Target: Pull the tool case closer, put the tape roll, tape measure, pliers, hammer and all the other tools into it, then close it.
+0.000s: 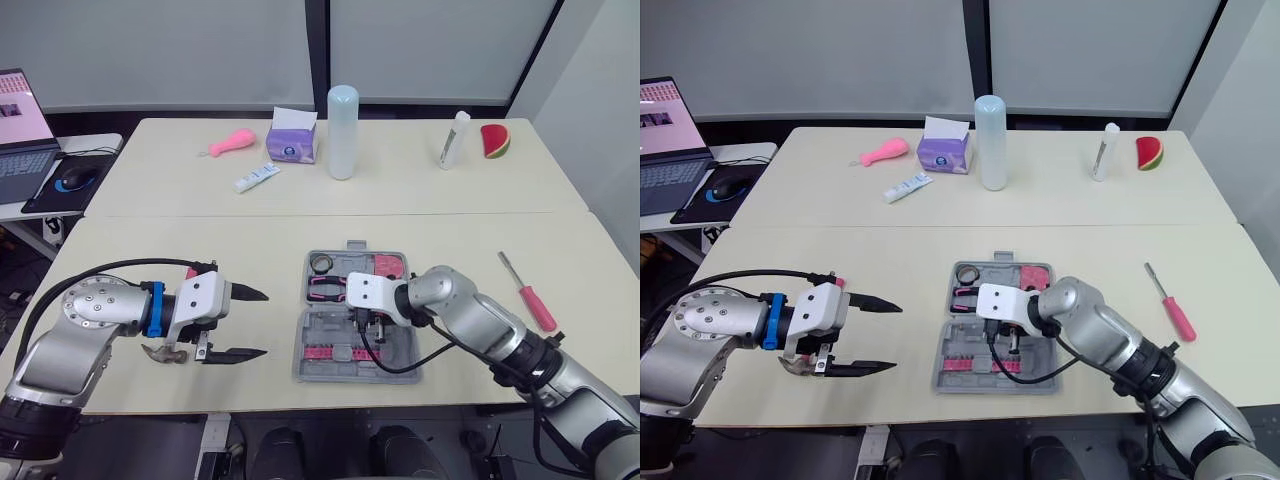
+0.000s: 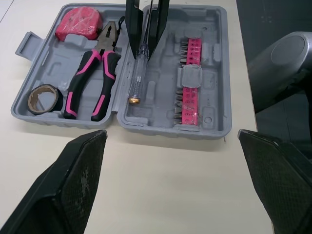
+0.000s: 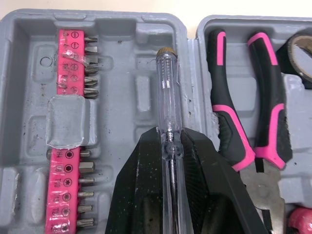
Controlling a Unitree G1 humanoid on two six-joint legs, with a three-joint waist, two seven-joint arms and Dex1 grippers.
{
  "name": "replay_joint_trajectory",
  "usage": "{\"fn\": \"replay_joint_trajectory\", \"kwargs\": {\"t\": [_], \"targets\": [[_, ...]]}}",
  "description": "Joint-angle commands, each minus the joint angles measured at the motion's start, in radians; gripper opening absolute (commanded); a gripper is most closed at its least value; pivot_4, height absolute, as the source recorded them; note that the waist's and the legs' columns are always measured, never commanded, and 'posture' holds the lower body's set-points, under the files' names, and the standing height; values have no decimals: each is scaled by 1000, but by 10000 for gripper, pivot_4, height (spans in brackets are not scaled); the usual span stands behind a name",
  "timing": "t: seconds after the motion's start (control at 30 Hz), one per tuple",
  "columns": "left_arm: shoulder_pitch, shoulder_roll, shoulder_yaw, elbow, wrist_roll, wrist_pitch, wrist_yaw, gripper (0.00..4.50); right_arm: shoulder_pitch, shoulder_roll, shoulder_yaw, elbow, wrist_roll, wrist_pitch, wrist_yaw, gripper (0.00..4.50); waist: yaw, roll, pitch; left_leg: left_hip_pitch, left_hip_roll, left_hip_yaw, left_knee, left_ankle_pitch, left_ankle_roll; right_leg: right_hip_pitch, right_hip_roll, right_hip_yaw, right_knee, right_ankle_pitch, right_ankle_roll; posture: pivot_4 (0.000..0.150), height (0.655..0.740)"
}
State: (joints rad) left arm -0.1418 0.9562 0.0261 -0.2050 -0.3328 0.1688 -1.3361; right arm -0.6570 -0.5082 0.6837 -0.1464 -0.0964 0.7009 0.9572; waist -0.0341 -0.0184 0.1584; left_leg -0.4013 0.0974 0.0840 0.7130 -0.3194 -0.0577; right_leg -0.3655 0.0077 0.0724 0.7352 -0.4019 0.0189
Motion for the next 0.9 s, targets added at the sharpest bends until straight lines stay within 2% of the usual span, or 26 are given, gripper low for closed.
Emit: {"fn": "replay_joint_trajectory", "kwargs": {"t": [0.03,0.47,0.53,0.8,0.9], "targets": [[-3,-2,-2,-32,-6,-6,8,45000,-24,15,-4,-2,-14,-27,9,3346,-1,0,0,0,0,0,0,0,0,0,0,0,0,0,0,1500,7075],[-3,-9,-9,-53,-12,7,19,45000,-33,30,-8,16,-52,-56,30,3346,-1,0,0,0,0,0,0,0,0,-1,0,0,1,0,0,1500,7075],[-3,-11,-9,-55,-13,10,19,45000,-41,28,-18,5,-50,-56,38,10453,-1,0,0,0,0,0,0,0,0,-1,0,0,1,0,0,1500,7075],[-3,-24,-8,-73,-22,39,30,45000,-46,-11,-77,-89,-24,-50,64,26469,-1,0,0,-1,0,0,0,0,0,-2,0,0,1,0,0,1500,7075],[-4,-28,-4,-75,-27,47,34,45000,-25,-22,-90,-118,-11,-73,65,26469,-1,0,0,-1,0,0,0,0,0,-2,0,0,1,0,0,1500,7075]]}}
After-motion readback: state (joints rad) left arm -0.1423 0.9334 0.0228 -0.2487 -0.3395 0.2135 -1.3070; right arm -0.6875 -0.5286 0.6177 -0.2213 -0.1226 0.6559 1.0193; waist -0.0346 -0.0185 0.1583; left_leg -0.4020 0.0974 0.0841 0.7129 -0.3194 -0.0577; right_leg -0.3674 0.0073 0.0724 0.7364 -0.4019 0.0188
